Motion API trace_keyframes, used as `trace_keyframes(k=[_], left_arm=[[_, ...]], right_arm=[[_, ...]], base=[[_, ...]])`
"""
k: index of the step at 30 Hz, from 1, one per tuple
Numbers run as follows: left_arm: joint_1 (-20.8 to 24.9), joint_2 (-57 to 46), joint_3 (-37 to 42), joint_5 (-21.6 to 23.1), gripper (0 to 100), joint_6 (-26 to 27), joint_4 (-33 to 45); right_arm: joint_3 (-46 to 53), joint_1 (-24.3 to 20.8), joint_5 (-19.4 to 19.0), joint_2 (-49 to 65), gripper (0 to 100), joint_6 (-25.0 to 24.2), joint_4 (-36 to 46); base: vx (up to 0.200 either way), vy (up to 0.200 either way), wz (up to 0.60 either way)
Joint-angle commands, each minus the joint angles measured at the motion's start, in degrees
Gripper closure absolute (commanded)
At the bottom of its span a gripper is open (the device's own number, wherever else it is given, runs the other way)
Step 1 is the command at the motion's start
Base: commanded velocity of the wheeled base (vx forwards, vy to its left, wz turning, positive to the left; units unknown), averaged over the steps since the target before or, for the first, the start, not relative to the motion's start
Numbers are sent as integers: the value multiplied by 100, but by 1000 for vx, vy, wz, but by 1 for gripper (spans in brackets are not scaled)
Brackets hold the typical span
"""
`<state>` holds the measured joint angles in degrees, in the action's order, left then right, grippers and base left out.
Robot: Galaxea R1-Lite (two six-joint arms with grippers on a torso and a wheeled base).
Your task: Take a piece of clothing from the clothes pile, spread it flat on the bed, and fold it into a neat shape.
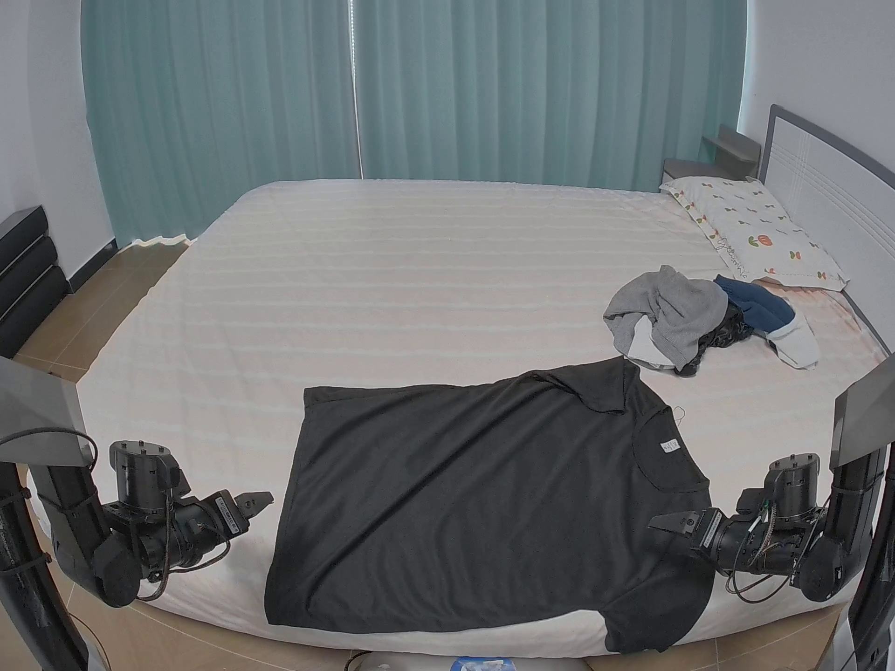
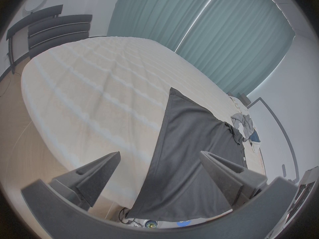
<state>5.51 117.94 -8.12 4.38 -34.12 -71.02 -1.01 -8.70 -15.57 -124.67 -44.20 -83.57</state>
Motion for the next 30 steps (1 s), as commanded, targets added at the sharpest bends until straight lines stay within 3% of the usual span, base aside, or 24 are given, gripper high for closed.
trace_keyframes(k=[1, 7, 11, 21, 25, 29, 30], left_arm=[[108, 27, -67, 2, 0, -103, -8], [143, 1, -577, -16, 0, -657, 62], [99, 97, -963, -25, 0, -701, 115], [82, 897, -3363, -60, 0, -675, 1688], [82, 1275, -4092, -33, 0, -657, 1882], [82, 1837, -5754, 2, 0, -710, 3086], [82, 1837, -5754, 2, 0, -710, 3086]], right_arm=[[101, -8, -8, -66, 0, -1, -2], [101, -44, -8, -303, 0, -36, -160], [101, -44, 1, -435, 0, -264, -468], [75, 0, -34, -532, 0, -502, -635], [66, 62, -227, -558, 0, -510, -626], [48, 132, -465, -655, 0, -502, -635], [48, 132, -465, -655, 0, -502, -635]], base=[[0, 0, 0], [0, 0, 0], [0, 0, 0], [0, 0, 0], [0, 0, 0], [0, 0, 0], [0, 0, 0]])
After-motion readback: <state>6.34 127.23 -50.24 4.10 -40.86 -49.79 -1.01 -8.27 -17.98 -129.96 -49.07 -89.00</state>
